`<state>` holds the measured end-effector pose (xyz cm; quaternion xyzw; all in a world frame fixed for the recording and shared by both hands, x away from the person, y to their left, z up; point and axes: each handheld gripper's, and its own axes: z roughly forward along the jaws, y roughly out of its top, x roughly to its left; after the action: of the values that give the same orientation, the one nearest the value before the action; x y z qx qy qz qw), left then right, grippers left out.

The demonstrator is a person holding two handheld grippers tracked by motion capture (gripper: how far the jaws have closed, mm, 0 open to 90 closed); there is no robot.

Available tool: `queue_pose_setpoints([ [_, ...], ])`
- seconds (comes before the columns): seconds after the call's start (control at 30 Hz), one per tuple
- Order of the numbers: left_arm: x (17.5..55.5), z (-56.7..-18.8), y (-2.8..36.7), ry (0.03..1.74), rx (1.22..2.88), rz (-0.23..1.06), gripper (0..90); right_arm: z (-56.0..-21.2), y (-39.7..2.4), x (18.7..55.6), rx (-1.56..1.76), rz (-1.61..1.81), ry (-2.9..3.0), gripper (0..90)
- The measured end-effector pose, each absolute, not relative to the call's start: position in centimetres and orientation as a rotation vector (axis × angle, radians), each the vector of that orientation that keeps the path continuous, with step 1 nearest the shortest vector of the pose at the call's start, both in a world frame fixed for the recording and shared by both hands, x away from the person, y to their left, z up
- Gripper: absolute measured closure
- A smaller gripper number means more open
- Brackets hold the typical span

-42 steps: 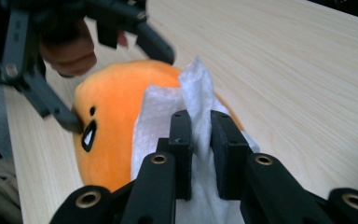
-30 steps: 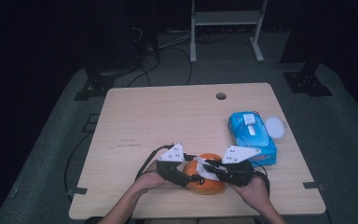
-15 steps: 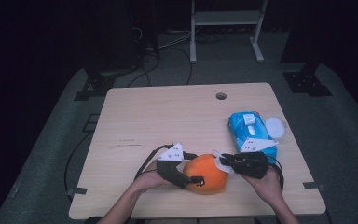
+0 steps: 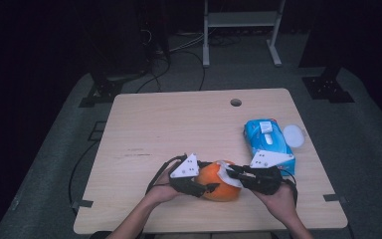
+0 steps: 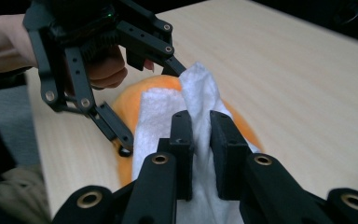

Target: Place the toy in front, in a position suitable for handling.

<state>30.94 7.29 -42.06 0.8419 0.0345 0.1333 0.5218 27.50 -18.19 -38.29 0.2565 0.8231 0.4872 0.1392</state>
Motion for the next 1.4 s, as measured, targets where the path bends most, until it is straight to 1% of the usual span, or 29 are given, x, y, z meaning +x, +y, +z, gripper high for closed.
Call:
queue_pose_setpoints([
  [0.1, 31.4, -42.7, 7.4, 0.08, 2.03, 0.311, 34.9, -38.2, -18.2, 27.5, 0.735, 1.392, 2.369, 79.0],
  [0.17, 31.8, -43.3, 7.8, 0.116, 2.012, 0.264, 34.0, -38.8, -18.5, 27.9, 0.752, 1.357, 2.371, 79.0],
  [0.27, 32.2, -43.6, 8.5, 0.147, 2.023, 0.229, 32.8, -39.9, -19.5, 28.8, 0.819, 1.348, 2.383, 79.0],
  [0.47, 32.6, -44.1, 9.2, 0.193, 2.019, 0.171, 31.2, -40.3, -21.1, 29.2, 0.89, 1.318, 2.369, 78.9],
  [0.63, 32.6, -44.2, 9.0, 0.182, 2.019, 0.169, 29.7, -39.5, -19.5, 28.5, 0.815, 1.352, 2.369, 78.8],
  [0.73, 32.6, -44.2, 9.2, 0.187, 2.019, 0.167, 29.4, -39.6, -18.6, 28.2, 0.773, 1.305, 2.382, 78.7],
  [0.97, 32.4, -44.1, 8.8, 0.182, 2.017, 0.176, 28.9, -40.2, -21.0, 29.2, 0.888, 1.321, 2.373, 79.0],
  [1.23, 32.1, -44.0, 8.5, 0.16, 2.022, 0.189, 27.6, -39.7, -19.2, 29.0, 0.808, 1.339, 2.381, 78.9],
  [1.27, 32.2, -44.0, 8.5, 0.17, 2.019, 0.178, 26.7, -39.8, -19.3, 29.1, 0.817, 1.348, 2.388, 78.9],
  [1.4, 32.6, -43.2, 8.4, 0.267, 2.018, 0.127, 15.2, -40.2, -20.2, 29.5, 0.86, 1.349, 2.41, 78.9],
])
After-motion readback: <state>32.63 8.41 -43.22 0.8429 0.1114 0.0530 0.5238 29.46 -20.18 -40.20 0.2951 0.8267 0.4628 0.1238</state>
